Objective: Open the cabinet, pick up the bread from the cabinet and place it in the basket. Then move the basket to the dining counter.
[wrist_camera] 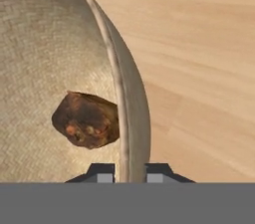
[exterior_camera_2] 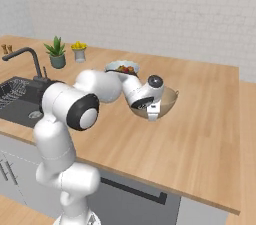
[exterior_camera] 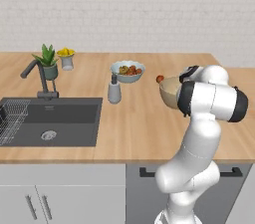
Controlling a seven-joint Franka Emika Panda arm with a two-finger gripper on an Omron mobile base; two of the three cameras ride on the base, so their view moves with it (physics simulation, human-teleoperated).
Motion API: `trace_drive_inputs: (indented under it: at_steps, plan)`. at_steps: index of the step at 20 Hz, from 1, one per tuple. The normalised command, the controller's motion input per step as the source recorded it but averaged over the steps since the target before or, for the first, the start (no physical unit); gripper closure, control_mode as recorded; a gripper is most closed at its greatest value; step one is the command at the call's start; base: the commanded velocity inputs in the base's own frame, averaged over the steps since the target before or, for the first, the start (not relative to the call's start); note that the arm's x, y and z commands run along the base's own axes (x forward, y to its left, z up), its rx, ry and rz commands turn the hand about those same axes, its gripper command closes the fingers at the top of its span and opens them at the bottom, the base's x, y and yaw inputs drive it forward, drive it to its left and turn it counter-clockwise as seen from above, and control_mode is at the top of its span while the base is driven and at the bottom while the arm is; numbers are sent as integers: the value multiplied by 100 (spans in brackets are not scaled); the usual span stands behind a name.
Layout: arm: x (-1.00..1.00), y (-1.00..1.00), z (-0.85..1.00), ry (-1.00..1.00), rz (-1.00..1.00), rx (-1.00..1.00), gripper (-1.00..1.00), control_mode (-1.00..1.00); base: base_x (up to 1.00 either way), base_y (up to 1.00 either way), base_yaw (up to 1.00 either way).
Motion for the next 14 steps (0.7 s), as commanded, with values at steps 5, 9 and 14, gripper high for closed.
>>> trace_drive_inputs:
  at_steps: [5, 9, 14]
  plan:
    - [24, 0, -30, 0, 0, 1, 100, -100, 0, 0, 0]
    - [23, 0, -27, 0, 0, 0, 100, -100, 0, 0, 0]
    - [7, 0, -2, 0, 0, 0, -100, -100, 0, 0, 0]
